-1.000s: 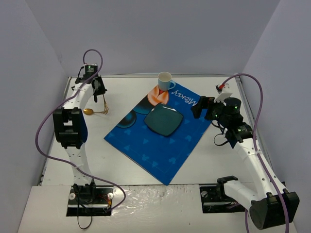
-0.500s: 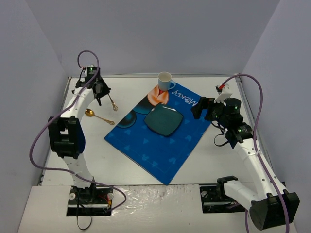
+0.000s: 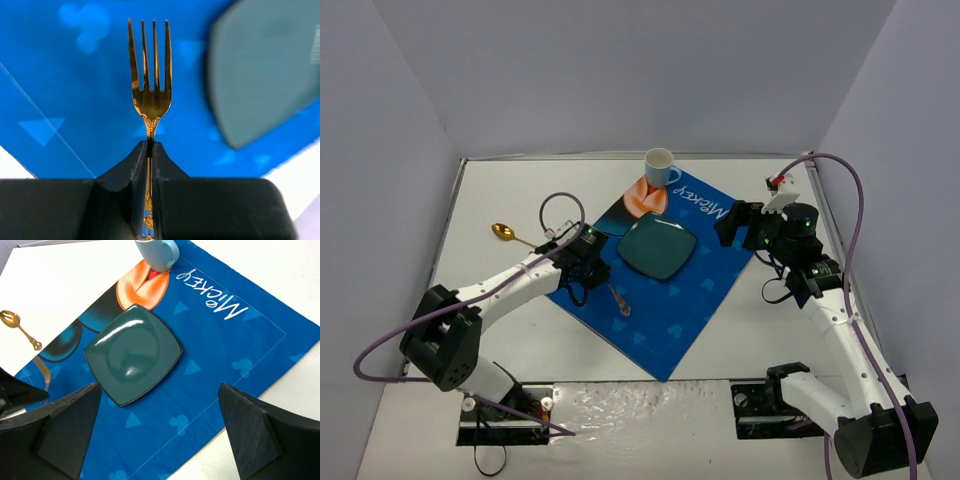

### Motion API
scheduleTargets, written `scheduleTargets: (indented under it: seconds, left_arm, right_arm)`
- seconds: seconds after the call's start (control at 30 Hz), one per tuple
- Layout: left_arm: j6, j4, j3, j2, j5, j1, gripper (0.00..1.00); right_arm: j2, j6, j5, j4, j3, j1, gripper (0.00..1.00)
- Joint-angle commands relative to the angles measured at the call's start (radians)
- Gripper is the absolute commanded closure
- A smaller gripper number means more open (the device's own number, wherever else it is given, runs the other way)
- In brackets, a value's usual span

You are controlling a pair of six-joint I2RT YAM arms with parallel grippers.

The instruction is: Set the dinner table for one person

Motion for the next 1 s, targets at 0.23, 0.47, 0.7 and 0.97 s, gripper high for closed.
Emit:
scheduleTargets:
  seconds: [0.23, 0.47, 0.7, 0.97]
  left_arm:
    - [-0.238, 0.095, -0.017, 0.087, -0.092, -0.066, 1.0]
    - [-0.401, 0.084, -0.059, 0.086, -0.134, -0.116, 1.0]
    - [-0.455, 0.007, -0.081, 0.034, -0.174, -0.125, 1.0]
    - [-0.494, -0.015, -0.094, 0.029, -0.19, -0.132, 1.0]
  right_arm:
    - [-0.022, 0.031, 0.015, 0.002, 0.019, 0.001, 0.0]
    - [-0.032, 0.03, -0.003, -0.001, 0.004, 0.0, 0.0]
    - [-0.051, 0.026, -0.028, -0.004, -0.019, 0.0, 0.0]
    - [-0.051, 0.016, -0.043, -0.007, -0.029, 0.0, 0.0]
